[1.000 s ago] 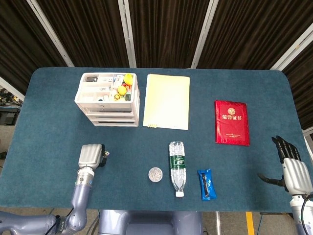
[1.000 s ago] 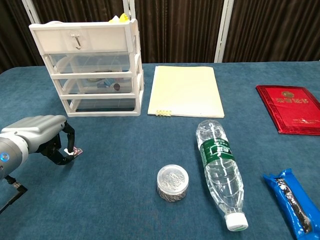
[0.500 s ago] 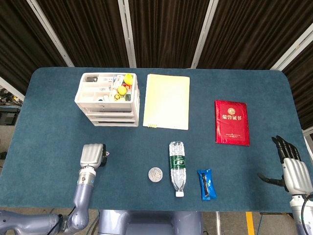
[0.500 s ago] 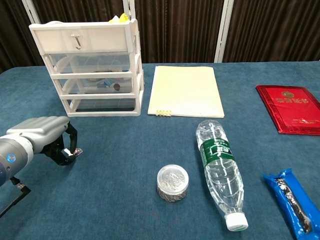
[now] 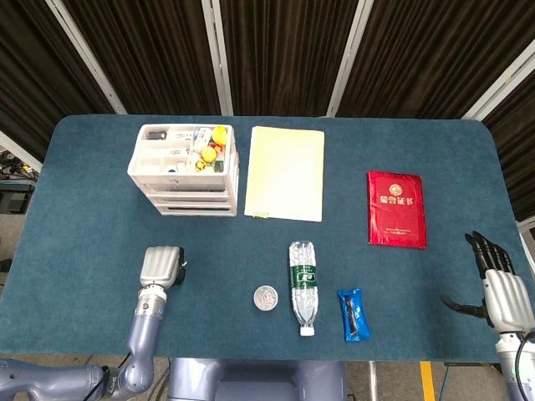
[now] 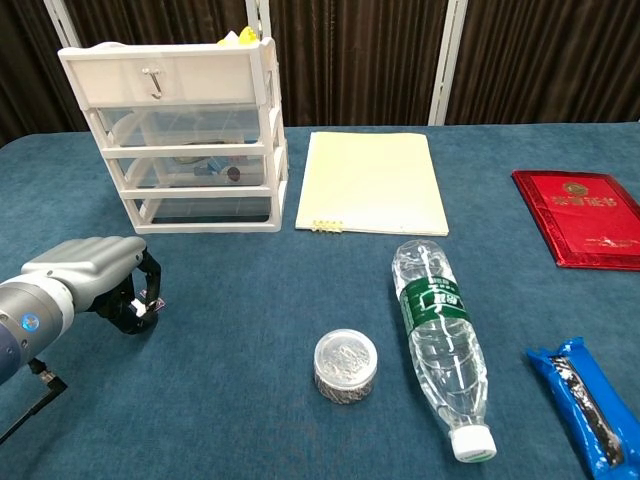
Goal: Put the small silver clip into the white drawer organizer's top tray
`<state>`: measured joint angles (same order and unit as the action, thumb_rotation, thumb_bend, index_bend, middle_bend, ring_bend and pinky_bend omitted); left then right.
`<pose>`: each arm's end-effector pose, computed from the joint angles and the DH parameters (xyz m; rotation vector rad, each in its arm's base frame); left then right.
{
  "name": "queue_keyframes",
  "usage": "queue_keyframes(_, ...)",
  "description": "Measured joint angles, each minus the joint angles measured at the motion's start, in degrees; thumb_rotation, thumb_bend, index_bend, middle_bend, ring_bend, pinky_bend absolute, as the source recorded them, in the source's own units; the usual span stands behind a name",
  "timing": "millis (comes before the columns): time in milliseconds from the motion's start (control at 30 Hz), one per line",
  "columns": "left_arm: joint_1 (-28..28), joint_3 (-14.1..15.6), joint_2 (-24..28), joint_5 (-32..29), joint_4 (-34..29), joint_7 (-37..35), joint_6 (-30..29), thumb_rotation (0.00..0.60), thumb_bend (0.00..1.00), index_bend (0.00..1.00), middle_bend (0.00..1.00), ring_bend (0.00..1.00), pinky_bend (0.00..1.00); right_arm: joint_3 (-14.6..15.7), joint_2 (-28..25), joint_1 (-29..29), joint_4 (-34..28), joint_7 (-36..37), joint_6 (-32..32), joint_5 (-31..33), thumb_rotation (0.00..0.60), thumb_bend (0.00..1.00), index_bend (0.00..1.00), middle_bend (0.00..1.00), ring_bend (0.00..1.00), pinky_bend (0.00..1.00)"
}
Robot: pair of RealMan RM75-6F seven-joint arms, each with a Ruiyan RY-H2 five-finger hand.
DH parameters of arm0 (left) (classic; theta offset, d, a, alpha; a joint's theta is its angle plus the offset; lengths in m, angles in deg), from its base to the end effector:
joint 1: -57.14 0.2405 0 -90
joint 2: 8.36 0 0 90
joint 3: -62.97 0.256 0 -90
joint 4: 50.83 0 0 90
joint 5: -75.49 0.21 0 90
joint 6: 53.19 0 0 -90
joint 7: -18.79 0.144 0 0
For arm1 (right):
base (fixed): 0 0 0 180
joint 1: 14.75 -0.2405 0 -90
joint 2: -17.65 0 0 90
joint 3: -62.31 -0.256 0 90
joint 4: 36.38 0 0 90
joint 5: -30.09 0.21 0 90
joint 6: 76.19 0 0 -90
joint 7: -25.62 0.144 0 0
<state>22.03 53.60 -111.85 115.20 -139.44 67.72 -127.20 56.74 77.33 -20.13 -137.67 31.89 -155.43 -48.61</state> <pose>-0.1761 0.2796 -0.0685 -1.6012 -1.0889 -0.5307 -0.3006 -0.1902 0.1674 1.2538 -1.1376 0.9715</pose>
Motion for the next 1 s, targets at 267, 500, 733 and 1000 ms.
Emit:
queue_keyframes(267,0.00,-0.08,-0.02,0.29,0.18,-0.26,0.19,0.600,0.44,0.57,1.00,1.00,0.88,-0.08,0.04,0.02,0.03,-0.06,-0.08,0.11,0.600,0.00,0.01,0.00,0.00,0.00)
queue_keyframes(500,-0.03,0.08,0.38,0.94,-0.08,-0.19,0.23,0.600,0.44,0.58,1.00,1.00,0.88,-0.14,0.05,0.08,-0.03,-0.14,-0.19,0.24,0.600,0.00,0.01,0.00,0.00,0.00)
queue_keyframes(733,-0.54,0.19,2.89,3.97,-1.36,0.10,0.00,0.600,0.44,0.58,1.00,1.00,0.88,-0.17,0.08,0.02,0.03,-0.11,-0.06,0.32,0.600,0.00,0.01,0.00,0.00,0.00)
queue_keyframes(1000,-1.68,-0.84,8.52,7.43,-4.96,0.10,0.38,0.600,0.44,0.59,1.00,1.00,0.88,-0.09,0.15,0.11,-0.05,-0.34,-0.15,0.27,0.600,0.00,0.01,0.00,0.00,0.00)
